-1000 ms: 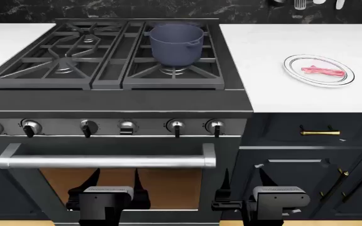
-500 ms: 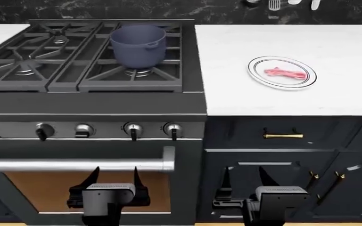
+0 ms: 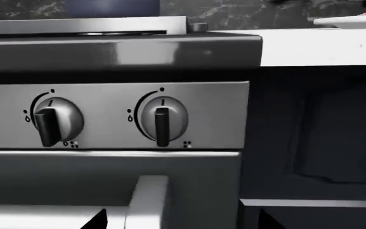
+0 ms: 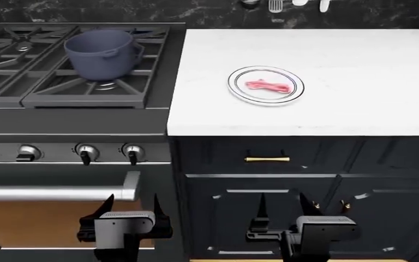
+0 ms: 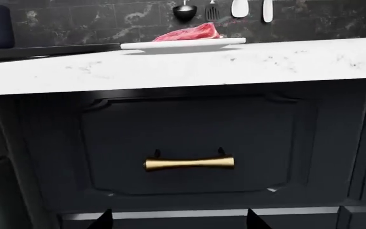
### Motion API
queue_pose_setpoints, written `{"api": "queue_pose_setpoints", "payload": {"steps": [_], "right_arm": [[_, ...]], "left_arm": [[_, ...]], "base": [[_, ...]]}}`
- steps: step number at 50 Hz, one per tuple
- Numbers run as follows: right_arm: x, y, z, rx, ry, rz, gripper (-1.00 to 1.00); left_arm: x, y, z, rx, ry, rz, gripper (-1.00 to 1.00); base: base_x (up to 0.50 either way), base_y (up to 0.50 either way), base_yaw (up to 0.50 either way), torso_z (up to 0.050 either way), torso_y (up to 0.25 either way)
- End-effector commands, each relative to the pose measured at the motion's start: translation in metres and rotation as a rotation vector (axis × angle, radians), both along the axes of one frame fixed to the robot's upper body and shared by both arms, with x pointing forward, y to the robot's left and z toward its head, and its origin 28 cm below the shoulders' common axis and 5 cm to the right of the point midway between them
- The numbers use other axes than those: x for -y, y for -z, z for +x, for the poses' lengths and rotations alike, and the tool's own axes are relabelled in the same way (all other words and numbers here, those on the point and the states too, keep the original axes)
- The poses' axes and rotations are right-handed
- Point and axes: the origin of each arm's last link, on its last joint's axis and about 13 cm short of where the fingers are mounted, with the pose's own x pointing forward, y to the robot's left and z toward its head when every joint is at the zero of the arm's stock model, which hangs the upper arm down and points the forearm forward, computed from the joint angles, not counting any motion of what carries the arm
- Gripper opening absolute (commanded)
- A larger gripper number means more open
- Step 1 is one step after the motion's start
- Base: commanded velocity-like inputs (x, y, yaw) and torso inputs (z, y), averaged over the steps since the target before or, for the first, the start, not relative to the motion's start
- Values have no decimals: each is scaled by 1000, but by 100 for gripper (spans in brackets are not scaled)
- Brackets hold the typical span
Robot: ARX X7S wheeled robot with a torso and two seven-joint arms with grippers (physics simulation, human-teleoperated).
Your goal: Frozen meat rests on a plate on the counter. Retrieve the meat and place it in a pot on a burner. Then turn the burner on.
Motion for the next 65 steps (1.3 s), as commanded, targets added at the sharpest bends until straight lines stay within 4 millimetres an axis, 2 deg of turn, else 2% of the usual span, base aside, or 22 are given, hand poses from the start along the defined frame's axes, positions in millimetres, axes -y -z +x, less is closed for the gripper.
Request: {"api": "queue_pose_setpoints", "payload": {"steps": [1, 8, 13, 17, 20, 25, 31, 36, 40, 44, 47, 50, 53, 59, 65], "right_arm": [[-1, -1, 0, 8, -5, 10, 100], [-3, 0, 2, -11, -54, 13, 100], [0, -16, 12, 27, -34, 32, 100], [1, -38, 17, 73, -16, 30, 100], [3, -56, 20, 99, 0, 6, 100], [4, -103, 19, 123, -120, -154, 100], [12, -151, 19, 211, -77, -221, 100], [18, -187, 20, 258, -111, -270, 100], [18, -206, 21, 232, -163, -204, 100], [20, -225, 25, 215, -193, -203, 100], [20, -237, 27, 241, -176, -208, 100], [20, -247, 30, 193, -202, -199, 100], [22, -253, 30, 189, -256, -160, 100], [28, -261, 25, 140, -322, -254, 100], [32, -269, 25, 129, -291, -292, 100]], "left_arm": [[0, 0, -1, -20, -1, -9, 100], [0, -1, 0, -21, 1, -19, 100], [-2, -6, 7, -13, -15, -58, 100], [-6, -30, 10, 53, -38, -61, 100], [-11, -54, 8, 96, -59, -51, 100], [-21, -101, 10, 111, -34, -44, 100], [-22, -143, 18, 213, 78, -27, 100], [-20, -163, 25, 218, 140, -64, 100], [-21, -176, 29, 171, 168, -109, 100], [-23, -193, 31, 147, 203, -51, 100], [-26, -204, 36, 108, 193, -41, 100], [-26, -209, 35, 76, 195, -10, 100], [-25, -222, 32, 126, 225, -20, 100], [-27, -246, 34, 194, 265, -9, 100], [-29, -253, 36, 208, 316, -15, 100]], "base": [[0, -500, 0, 0, 0], [0, -50, 0, 2, 0], [0, 0, 0, 49, 0], [0, 0, 0, 50, 0], [0, 0, 0, 50, 0], [0, 0, 0, 50, 0], [0, 0, 0, 50, 0], [0, 0, 0, 50, 0], [0, 0, 0, 50, 0], [0, 0, 0, 47, 0], [0, 0, 0, 27, 0], [0, 0, 0, 6, 0], [0, 0, 0, 0, 0], [0, 0, 0, 0, 0], [0, 0, 0, 0, 0]]}}
